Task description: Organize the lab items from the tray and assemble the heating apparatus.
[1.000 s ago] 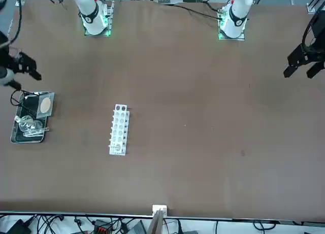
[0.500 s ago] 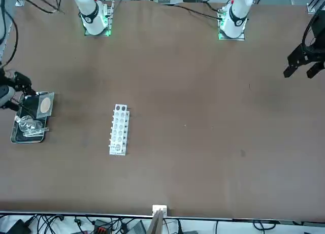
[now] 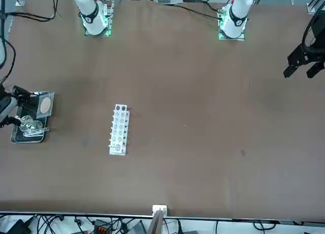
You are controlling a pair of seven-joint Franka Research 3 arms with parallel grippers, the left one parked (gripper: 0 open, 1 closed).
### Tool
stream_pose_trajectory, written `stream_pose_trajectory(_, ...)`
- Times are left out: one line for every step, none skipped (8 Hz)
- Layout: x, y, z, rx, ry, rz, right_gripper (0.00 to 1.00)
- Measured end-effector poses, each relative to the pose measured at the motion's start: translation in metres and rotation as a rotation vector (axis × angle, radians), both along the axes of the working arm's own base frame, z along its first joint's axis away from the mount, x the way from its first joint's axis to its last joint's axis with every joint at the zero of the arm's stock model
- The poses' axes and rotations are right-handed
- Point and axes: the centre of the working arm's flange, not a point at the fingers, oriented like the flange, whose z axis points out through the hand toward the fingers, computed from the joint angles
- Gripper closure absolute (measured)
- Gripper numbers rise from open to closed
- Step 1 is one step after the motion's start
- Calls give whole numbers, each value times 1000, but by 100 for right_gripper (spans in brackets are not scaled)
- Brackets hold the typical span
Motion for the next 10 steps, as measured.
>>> stream_pose_trajectory(1, -14, -13, 0, -5, 65, 0)
stream_pose_trajectory(2, -26, -26, -4, -18, 145, 0)
stream_pose_trajectory(1, -41, -42, 2, -27, 221, 0)
stream_pose_trajectory(-2, -56, -58, 22, -29, 276, 0)
stream_pose_trajectory(-5, -69, -72, 49, -32, 325, 0)
stream_pose_trajectory(-7, -78, -86, 81, -37, 369, 0)
stream_pose_trajectory(-8, -81, -102, 110, -40, 406, 0)
stream_pose_trajectory(-6, -80, -118, 132, -41, 438, 0)
stream_pose_trajectory(-4, -79, -134, 146, -46, 470, 0)
stream_pose_trajectory(-1, -79, -149, 152, -55, 500, 0)
